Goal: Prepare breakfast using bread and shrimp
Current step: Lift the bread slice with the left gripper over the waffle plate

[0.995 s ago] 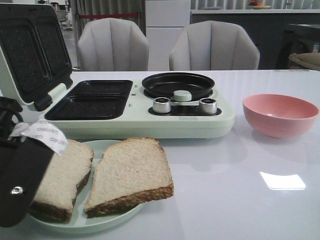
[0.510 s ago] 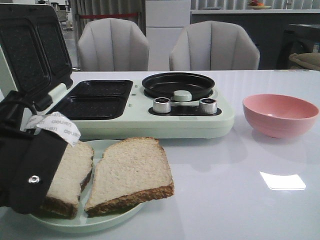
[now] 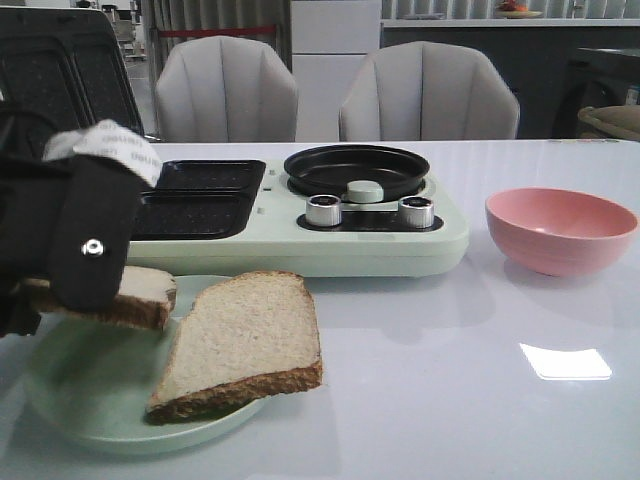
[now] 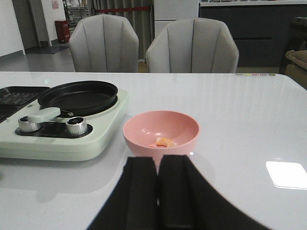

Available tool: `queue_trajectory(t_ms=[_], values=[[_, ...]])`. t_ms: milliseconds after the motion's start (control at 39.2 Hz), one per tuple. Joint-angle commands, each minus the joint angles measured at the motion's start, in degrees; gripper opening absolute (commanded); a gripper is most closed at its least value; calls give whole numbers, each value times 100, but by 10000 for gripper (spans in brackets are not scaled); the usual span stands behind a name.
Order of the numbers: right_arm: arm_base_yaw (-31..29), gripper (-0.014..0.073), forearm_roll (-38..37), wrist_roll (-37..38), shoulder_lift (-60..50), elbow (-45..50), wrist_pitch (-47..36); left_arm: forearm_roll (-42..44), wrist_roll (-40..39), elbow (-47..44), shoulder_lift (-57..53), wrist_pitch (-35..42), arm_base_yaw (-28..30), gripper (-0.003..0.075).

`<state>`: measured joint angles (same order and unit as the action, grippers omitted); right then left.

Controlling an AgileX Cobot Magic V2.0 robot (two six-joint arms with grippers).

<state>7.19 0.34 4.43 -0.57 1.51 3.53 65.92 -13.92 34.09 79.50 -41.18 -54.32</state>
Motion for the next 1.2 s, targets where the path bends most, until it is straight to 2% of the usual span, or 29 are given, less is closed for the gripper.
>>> queue_trajectory(t_ms=[0,153,383,485,612,919,1174], values=[[-31,140,-82,-53,-123,-92,-434,22,-100,259,-487,-242,-274,118],[-31,140,-82,-53,-123,-92,-434,98,-100,506,-820,-283,-517,118],[-31,140,-82,-53,-123,-92,-434,822,-100,1055,-894,-266,-320,117],[-31,140,-82,-53,-123,-92,-434,1246,-100,1210,-894,167,-20,117],[-31,140,-82,-53,-123,-92,-434,1290,-100,1396,-883,826,478,117],[-31,140,-82,-53,-123,-92,-434,1184,-100,1843,-356,1327,1492,117],[-31,140,-82,-53,-123,-92,-434,1330,-100,2468,306,1895,2050,117]])
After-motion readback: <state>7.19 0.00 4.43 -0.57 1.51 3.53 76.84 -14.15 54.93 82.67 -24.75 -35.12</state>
